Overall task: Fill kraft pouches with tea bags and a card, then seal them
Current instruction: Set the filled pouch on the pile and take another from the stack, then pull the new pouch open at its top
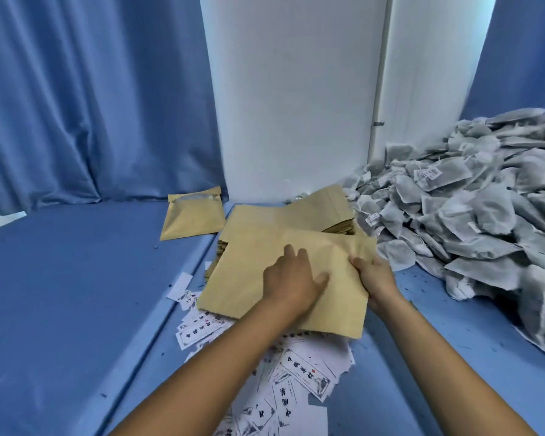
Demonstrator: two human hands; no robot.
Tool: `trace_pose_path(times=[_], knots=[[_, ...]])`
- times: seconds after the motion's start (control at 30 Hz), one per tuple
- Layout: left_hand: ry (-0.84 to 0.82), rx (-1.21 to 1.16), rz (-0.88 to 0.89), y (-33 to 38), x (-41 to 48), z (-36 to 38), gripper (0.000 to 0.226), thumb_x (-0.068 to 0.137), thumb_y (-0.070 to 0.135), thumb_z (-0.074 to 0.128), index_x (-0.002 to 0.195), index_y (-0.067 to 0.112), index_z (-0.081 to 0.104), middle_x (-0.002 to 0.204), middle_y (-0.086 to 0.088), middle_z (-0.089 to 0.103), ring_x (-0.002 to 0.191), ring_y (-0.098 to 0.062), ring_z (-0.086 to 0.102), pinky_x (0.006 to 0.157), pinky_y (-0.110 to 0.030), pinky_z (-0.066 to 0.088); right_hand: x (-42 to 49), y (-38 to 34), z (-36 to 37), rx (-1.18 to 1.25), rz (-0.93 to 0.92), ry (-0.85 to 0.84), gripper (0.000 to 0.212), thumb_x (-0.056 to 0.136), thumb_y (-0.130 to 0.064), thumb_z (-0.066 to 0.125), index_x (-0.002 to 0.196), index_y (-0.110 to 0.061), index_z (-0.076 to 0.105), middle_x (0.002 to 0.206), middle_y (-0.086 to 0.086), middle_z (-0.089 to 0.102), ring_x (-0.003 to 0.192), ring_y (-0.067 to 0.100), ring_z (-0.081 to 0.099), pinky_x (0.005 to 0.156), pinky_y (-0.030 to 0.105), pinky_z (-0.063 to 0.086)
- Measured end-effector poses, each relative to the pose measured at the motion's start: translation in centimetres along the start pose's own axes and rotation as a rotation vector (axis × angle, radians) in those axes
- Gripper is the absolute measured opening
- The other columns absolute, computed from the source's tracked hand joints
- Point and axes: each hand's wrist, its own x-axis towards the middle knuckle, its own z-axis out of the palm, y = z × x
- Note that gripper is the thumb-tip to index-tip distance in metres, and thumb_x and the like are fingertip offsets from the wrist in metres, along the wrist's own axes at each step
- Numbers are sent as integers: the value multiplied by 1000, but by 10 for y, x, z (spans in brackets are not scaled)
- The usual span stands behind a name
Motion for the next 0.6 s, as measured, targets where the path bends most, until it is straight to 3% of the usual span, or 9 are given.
trace_pose_path(times=[0.1,0.2,0.27,0.37,0.5,0.6], knots=[[173,114,148,53,-10,0,51,91,59,36,111,14,49,110,-8,49,95,-26,53,61,-34,31,-2,-5,-12,119,47,-128,16,95,2,46,90,-8,58,73,7,66,64,18,63,55,26,50],[49,72,131,86,-9,19,54,90,58,36,113,12,52,111,-10,53,96,-27,57,64,-35,28,-4,2,-29,35,157,-216,28,91,5,46,67,-11,45,49,2,47,39,8,48,38,17,36],[-106,19,94,100,-9,35,57,90,57,34,118,11,54,114,-12,56,101,-29,58,69,-36,32,-5,15,-44,36,241,-278,30,95,-6,45,66,-11,45,51,3,44,40,9,45,41,18,36],[-273,-127,95,105,-7,61,59,91,56,34,119,9,55,118,-15,59,107,-32,57,75,-36,40,-4,38,-65,245,373,-277,40,100,-34,41,77,-7,60,66,9,61,60,20,58,59,29,47],[-333,-329,30,94,-1,86,48,91,47,42,120,13,57,119,-16,61,108,-33,58,81,-33,45,3,48,-81,379,394,-357,42,100,-31,35,86,-2,62,69,13,68,57,20,66,54,24,54],[-377,-537,-28,80,8,95,41,89,46,42,114,22,63,113,-10,65,104,-28,60,81,-31,46,5,49,-82,378,414,-425,27,96,-22,41,94,-3,61,75,13,69,57,17,65,57,25,56]])
